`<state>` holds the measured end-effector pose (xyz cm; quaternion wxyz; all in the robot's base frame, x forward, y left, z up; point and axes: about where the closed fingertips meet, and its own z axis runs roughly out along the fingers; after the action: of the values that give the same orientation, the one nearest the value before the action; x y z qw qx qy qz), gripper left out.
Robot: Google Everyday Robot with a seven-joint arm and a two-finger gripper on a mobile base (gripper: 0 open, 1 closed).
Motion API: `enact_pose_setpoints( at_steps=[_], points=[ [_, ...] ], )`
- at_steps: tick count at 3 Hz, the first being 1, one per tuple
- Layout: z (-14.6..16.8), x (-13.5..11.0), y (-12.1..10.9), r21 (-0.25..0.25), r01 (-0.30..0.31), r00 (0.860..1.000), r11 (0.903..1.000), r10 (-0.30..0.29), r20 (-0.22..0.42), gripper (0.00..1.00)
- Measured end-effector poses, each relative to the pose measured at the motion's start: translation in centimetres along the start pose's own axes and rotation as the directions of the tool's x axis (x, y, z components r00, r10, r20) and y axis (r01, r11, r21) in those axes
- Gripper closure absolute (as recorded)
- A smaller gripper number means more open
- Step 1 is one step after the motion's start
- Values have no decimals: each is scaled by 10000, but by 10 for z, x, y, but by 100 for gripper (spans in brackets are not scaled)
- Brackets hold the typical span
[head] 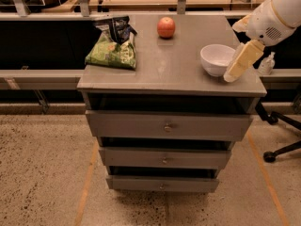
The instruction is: Move white bowl near green jalapeno chip bag
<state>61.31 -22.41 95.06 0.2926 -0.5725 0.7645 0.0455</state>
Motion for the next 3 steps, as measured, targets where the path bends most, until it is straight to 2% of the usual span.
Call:
enact_pose_setpoints(
  at_steps=[2, 3],
  points=[
    [74, 7, -32, -690, -787, 9963, 9945, 808, 289, 0],
    [107, 20, -32, -1256, -1120, 9932, 9857, 1151, 172, 25]
  ],
)
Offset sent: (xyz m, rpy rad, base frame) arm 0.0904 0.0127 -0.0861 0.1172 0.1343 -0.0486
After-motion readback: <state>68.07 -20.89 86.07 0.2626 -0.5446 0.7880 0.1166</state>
